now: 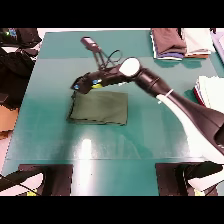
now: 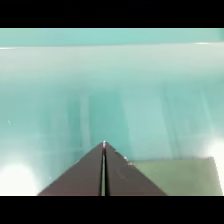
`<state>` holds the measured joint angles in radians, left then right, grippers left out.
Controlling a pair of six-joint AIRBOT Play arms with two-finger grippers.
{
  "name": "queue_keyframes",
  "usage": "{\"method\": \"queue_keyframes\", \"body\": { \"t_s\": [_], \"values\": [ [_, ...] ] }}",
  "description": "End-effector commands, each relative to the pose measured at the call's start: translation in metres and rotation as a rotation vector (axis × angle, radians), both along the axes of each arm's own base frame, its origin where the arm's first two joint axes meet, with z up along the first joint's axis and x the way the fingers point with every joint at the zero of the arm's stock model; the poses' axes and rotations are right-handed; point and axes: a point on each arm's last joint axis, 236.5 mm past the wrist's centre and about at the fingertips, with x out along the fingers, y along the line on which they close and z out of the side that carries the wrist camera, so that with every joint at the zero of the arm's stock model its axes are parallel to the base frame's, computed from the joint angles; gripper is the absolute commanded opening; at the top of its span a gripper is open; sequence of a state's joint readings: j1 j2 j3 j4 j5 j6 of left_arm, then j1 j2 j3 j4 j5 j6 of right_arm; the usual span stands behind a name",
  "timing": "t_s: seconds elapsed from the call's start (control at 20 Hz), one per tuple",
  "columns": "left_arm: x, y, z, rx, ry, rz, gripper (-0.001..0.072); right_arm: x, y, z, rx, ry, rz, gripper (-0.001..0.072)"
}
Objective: Fold the shirts.
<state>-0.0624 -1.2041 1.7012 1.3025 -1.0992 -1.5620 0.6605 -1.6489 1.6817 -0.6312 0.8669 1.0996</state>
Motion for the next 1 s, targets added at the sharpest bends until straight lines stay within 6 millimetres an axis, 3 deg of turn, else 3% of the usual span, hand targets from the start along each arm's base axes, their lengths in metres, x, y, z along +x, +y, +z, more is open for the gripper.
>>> {"method": "queue_keyframes", "body": {
  "t_s": [0.0, 0.15, 0.25, 0.35, 0.4, 0.6, 0.8, 0.95],
  "values": [
    [-0.009, -0.024, -0.001, 0.024, 0.002, -0.072, 0.0024, 0.016, -0.073, -0.030, -0.096, 0.086, -0.068, 0.0327],
    [-0.011, -0.055, -0.009, 0.026, 0.015, -0.141, 0.0025, 0.021, -0.167, -0.088, -0.174, 0.301, -0.247, 0.0328],
    [-0.012, -0.071, -0.017, 0.038, 0.028, -0.184, 0.0025, 0.017, -0.215, -0.129, -0.187, 0.436, -0.375, 0.0351],
    [-0.012, -0.084, -0.028, 0.054, 0.045, -0.220, 0.0025, 0.007, -0.242, -0.165, -0.177, 0.562, -0.457, 0.0597],
    [-0.012, -0.089, -0.033, 0.066, 0.052, -0.238, 0.0025, 0.001, -0.244, -0.178, -0.153, 0.634, -0.478, 0.0597],
    [-0.007, -0.096, -0.047, 0.065, 0.080, -0.254, 0.0025, -0.013, -0.220, -0.212, -0.094, 0.799, -0.491, 0.0592],
    [-0.007, -0.096, -0.048, 0.063, 0.083, -0.255, 0.0025, -0.007, -0.155, -0.222, -0.097, 0.760, -0.434, 0.0588],
    [-0.008, -0.099, -0.047, 0.050, 0.084, -0.261, 0.0025, 0.008, -0.108, -0.220, -0.104, 0.651, -0.410, 0.0360]
  ]
}}
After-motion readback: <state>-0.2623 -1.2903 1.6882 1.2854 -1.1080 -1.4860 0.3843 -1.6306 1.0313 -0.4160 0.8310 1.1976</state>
